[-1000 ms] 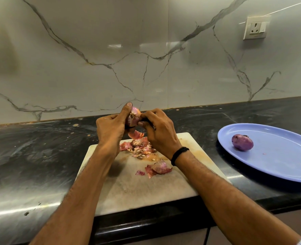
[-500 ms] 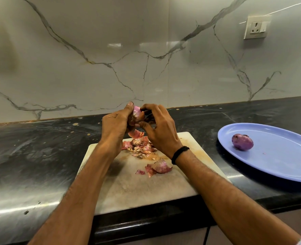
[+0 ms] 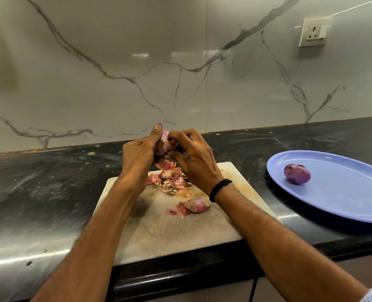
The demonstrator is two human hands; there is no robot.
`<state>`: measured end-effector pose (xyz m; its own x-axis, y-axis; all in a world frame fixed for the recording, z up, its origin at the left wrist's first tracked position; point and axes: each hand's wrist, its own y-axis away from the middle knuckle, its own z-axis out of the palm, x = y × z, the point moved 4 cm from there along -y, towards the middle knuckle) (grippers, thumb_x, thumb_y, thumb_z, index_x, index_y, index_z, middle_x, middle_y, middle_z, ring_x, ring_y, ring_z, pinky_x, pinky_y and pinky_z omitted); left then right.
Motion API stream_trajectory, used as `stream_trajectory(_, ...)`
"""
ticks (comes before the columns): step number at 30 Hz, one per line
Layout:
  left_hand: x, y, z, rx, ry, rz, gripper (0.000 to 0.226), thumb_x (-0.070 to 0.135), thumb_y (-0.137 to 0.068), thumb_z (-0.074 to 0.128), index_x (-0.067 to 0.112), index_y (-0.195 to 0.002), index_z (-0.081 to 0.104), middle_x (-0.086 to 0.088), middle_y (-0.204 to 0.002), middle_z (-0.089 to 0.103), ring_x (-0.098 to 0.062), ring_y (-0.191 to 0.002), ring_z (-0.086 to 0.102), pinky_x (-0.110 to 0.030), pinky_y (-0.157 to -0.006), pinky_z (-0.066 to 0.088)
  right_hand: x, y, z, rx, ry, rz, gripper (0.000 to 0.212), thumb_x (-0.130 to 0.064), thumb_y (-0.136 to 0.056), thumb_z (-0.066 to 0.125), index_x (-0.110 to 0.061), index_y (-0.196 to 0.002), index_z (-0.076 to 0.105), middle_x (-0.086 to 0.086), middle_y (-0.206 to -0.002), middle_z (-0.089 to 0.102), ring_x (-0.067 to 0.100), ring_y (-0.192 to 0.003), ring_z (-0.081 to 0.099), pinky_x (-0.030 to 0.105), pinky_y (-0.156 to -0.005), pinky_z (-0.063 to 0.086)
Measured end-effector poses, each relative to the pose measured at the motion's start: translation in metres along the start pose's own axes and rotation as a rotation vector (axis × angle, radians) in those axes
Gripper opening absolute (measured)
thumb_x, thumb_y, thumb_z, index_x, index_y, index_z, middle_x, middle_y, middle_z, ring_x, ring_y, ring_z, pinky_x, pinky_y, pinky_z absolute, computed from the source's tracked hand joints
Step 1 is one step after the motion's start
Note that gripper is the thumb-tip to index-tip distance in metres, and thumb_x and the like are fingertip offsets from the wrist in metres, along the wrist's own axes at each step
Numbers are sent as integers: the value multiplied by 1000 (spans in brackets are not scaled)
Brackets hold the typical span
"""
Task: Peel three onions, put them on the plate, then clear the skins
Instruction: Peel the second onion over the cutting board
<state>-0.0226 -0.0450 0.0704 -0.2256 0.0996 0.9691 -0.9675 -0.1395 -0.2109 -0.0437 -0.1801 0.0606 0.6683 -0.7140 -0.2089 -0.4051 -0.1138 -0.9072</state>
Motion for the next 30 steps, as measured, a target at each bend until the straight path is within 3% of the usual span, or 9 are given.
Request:
stream_trajectory(4,0,1,0,3,-4,-1,32,47,-87,71,18,-76,71,-7,-82,74,-31,-88,74,-42,-84,61,4,0,3,-20,9,3,40,-10,-87,70,-25,-113,44,12,-101,54,14,-83,51,6,-72,37)
stream_trajectory(11,0,2,0,9,-5,-2,29,46,-88,70,20,-75,68,-4,-80,72,-29,-89,74,-41,-85,61,0,1,2,-36,9,-23,33,-13,-90,67,-23,-112,44,13,-101,54,20,-80,56,24,-69,54)
stream_trajectory(14,-2,0,-2,27,18,-32,33,48,-88,70,16,-82,70,-10,-89,74,-27,-87,74,-40,-84,61,1,2,2,-15,27,-25,18,-13,-91,65,-11,-107,57,14,-97,55,19,-79,55,26,-66,54)
stream_trajectory(19,-1,-2,-3,60,52,-42,36,48,-88,71,12,-82,70,-10,-85,73,-25,-83,73,-33,-75,60,0,1,1,10,3,22,14,-10,-89,67,-5,-100,60,11,-94,57,18,-78,55,18,-69,45)
stream_trajectory(24,1,1,-3,57,2,2,34,48,-87,72,18,-73,70,-6,-77,73,-28,-85,74,-43,-84,61,-3,1,1,1,-25,24,41,-8,-88,67,-25,-117,43,13,-102,54,14,-85,52,4,-75,37)
stream_trajectory(26,2,1,-3,53,-1,5,33,47,-87,72,19,-70,70,-3,-72,73,-28,-84,74,-44,-84,61,-3,1,1,14,-14,5,41,-9,-88,67,-25,-117,43,15,-102,54,14,-86,51,5,-75,36)
stream_trajectory(30,1,1,-3,45,-23,1,33,48,-87,72,17,-74,71,-8,-81,75,-31,-87,74,-48,-86,61,-2,1,1,19,3,-14,36,-10,-89,67,-24,-114,44,14,-100,55,12,-84,49,4,-73,34)
